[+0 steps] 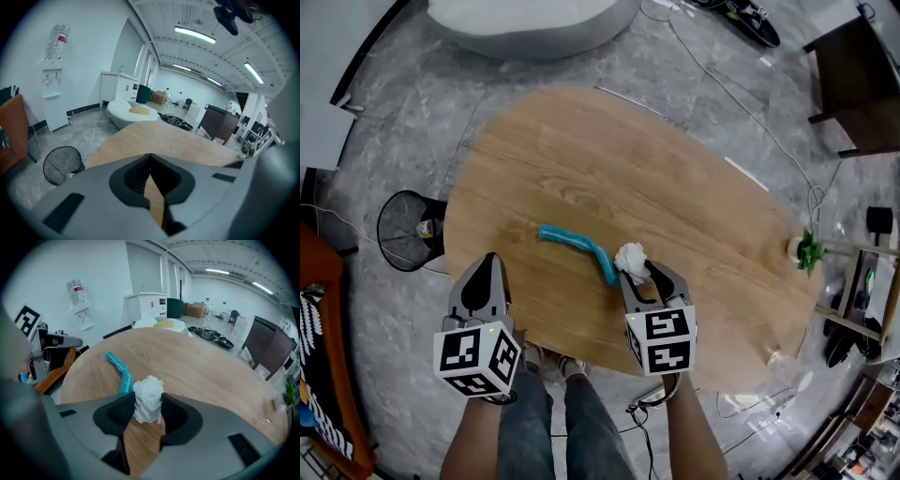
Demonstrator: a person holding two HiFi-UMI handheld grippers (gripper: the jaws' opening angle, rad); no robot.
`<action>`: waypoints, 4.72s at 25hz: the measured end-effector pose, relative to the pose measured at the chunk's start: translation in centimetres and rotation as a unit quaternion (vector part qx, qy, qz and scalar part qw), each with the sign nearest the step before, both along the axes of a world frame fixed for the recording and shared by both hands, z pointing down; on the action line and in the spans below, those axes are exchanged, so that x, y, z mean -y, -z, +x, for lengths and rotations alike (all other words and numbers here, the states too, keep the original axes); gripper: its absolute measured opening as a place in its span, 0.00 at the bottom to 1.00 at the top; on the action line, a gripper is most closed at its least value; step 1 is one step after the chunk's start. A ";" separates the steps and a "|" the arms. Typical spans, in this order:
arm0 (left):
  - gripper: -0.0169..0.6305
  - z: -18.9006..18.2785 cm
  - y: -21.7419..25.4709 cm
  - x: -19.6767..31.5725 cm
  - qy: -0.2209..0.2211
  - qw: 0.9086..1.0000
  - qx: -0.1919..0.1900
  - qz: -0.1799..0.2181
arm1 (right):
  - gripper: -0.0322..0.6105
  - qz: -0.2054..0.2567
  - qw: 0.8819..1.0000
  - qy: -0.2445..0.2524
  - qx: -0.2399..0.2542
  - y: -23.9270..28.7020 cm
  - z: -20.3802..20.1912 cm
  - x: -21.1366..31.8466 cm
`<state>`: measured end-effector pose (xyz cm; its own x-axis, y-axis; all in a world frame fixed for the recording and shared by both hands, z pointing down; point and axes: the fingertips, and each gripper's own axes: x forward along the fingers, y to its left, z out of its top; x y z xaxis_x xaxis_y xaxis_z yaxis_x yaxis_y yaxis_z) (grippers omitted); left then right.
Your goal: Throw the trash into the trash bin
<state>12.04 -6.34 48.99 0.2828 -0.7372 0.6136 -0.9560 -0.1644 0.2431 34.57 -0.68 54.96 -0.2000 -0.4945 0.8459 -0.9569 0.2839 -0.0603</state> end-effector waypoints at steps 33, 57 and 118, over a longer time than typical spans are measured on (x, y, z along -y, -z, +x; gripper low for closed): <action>0.01 -5.0 0.9 0.6 0.029 1.000 -0.007 0.005 | 0.11 0.020 0.999 -0.047 0.009 3.9 -1.8 2.7; 0.01 -31.0 2.8 -4.2 0.249 0.968 -0.005 0.014 | 0.11 0.047 0.983 0.177 0.034 6.9 -30.7 11.3; 0.01 -41.3 -4.3 -12.7 0.357 0.934 -0.010 -0.022 | 0.35 0.008 0.964 0.250 0.091 -0.4 -48.0 7.6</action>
